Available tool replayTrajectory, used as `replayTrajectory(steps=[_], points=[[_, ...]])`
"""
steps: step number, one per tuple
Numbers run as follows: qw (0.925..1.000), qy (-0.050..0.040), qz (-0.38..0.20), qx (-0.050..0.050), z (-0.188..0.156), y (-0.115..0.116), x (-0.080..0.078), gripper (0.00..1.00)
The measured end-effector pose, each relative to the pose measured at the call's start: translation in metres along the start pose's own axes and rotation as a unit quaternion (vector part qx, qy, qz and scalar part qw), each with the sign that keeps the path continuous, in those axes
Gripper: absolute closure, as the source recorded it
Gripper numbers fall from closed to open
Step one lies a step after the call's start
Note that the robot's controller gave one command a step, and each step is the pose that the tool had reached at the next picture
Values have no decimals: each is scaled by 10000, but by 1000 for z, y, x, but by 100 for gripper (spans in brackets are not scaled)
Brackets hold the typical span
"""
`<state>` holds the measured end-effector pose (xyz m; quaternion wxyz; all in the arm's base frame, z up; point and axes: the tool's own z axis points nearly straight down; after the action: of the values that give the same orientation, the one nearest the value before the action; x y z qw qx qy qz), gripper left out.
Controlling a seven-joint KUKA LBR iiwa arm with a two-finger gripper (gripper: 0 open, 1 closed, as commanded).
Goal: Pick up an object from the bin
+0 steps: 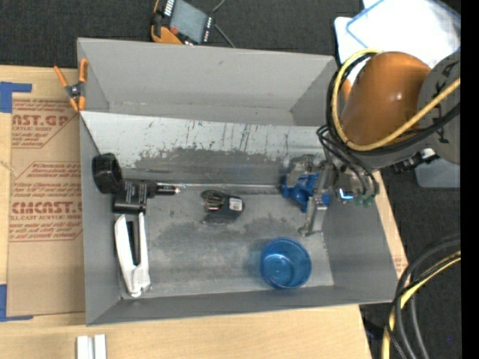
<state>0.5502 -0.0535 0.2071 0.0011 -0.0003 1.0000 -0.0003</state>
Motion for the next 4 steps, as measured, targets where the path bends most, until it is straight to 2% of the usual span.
replayTrajectory(steps=[1, 2, 3, 4], points=[[10000, 0, 0, 0, 0, 0, 0, 0], [9934, -5, -1148, -2, 62, 0, -11, 0], [9999, -39, 162, -1, 10, -4, 0, 0], [9798, -3, -2001, -10, 109, -4, -10, 0]])
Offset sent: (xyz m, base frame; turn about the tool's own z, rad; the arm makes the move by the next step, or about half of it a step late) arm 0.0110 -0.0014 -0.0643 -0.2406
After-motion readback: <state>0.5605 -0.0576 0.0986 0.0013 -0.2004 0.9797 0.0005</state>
